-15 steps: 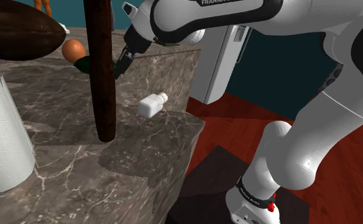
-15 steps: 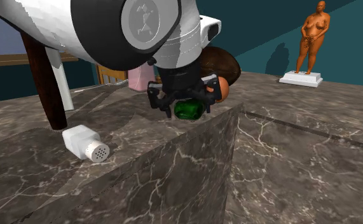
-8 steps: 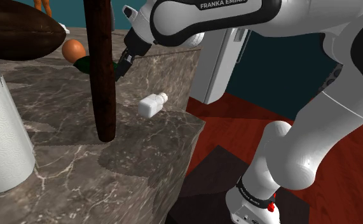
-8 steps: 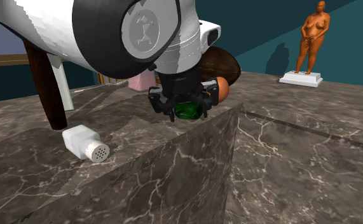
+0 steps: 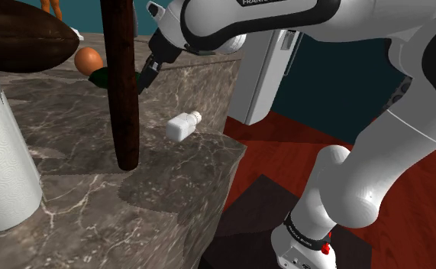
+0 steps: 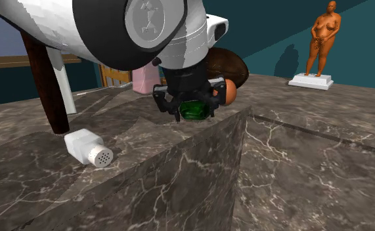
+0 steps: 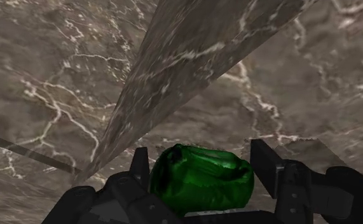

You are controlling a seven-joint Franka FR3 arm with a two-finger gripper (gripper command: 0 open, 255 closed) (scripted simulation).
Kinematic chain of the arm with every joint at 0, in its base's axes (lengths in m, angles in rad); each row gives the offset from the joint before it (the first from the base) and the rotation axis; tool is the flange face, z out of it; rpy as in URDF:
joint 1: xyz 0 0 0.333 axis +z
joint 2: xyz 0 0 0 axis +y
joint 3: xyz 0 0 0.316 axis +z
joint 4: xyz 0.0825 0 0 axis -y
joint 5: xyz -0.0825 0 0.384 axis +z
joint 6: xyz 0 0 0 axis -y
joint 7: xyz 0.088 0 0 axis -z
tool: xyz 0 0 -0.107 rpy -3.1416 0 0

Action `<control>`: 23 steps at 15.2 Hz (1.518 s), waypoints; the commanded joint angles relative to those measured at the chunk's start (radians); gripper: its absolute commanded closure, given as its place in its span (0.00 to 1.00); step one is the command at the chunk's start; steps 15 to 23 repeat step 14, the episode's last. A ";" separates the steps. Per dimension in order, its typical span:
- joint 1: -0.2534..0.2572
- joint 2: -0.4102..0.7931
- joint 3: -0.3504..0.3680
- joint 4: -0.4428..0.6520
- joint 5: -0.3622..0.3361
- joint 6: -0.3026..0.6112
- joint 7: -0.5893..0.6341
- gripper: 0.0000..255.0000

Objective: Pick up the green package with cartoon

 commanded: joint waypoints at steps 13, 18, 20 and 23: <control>-0.008 -0.012 -0.001 0.164 -0.023 -0.174 0.028 1.00; -0.008 -0.012 -0.001 0.164 -0.023 -0.174 0.028 1.00; -0.008 -0.012 -0.001 0.164 -0.023 -0.174 0.028 1.00; -0.008 -0.012 -0.001 0.164 -0.023 -0.174 0.028 1.00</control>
